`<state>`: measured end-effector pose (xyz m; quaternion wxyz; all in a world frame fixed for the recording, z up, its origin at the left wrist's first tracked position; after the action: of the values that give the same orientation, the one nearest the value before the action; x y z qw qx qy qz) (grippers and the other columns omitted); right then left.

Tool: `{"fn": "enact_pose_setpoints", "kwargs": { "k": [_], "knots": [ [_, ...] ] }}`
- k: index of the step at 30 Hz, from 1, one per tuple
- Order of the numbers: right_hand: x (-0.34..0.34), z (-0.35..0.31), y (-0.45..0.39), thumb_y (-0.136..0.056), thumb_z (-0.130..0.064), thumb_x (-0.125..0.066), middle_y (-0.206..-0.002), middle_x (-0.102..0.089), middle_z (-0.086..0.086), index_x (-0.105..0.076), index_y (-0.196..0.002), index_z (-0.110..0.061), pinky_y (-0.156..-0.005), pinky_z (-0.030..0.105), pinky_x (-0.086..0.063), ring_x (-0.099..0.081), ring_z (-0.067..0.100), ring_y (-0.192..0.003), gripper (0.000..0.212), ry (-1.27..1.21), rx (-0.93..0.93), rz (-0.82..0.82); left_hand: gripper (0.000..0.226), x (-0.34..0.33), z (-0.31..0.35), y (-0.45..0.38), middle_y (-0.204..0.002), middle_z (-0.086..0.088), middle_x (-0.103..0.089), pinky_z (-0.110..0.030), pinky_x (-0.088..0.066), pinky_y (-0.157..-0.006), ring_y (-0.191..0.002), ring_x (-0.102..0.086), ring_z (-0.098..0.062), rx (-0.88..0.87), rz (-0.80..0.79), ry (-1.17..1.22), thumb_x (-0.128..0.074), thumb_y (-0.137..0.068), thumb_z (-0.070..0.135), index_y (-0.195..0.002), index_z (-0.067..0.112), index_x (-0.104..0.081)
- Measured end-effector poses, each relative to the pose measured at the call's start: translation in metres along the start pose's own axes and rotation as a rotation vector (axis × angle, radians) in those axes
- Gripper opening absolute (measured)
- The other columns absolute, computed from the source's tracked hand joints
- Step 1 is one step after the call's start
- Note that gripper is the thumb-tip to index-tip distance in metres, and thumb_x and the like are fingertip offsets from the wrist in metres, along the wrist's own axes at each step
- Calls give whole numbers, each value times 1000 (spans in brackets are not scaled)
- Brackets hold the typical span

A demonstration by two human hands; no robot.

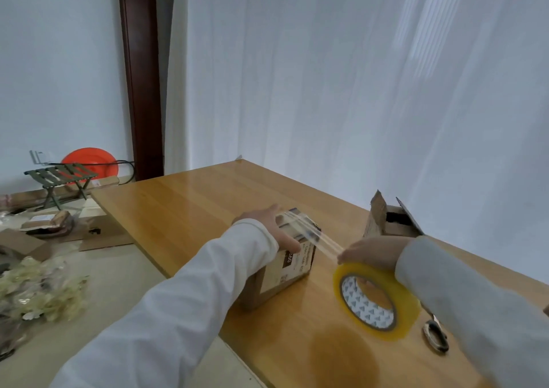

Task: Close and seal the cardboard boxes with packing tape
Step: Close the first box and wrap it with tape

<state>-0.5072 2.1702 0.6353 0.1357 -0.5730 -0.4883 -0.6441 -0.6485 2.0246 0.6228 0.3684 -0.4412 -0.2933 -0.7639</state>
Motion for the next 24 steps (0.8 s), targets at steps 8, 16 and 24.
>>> {"fn": "enact_pose_setpoints", "kwargs": {
  "k": [8, 16, 24],
  "knots": [
    [-25, -1, -11, -95, -48, -45, -114, -66, 10, -57, -122, -15, -98, 36, -50, -61, 22, -88, 44, -204, 1, -69, 91, 1, 0, -3, -130, 8, -55, -31, -50, -83, -109, -56, -19, -9, 18, -42, -71, -65, 62, -143, 32, -33],
    [-9, 3, -12, -94, -42, -53, -73, -64, 6, -64, -112, -8, -60, 26, -54, -59, 15, -56, 40, -519, 51, -66, 85, 8, -1, -3, -126, 5, -58, -29, -49, -82, -101, -57, -17, 13, -9, -6, -72, -68, 60, -140, 29, -39],
    [-26, -23, -16, -82, -65, -57, -83, -66, 0, -54, -121, -28, -88, 40, -56, -64, 18, -75, 54, -568, 186, 5, 55, 17, -22, -7, -110, 6, -68, -29, -48, -86, -97, -62, -16, 118, -104, 251, -73, -71, 53, -120, 30, -63]
  ]
}}
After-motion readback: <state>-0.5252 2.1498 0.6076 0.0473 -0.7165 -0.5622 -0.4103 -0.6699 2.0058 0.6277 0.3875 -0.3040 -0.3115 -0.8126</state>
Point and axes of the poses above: each hand's wrist, its own y-axis away from the middle knuckle, its own x-axis out of the back of the hand, z = x × y, the point moved 7 cm from there along -y, towards the middle knuckle
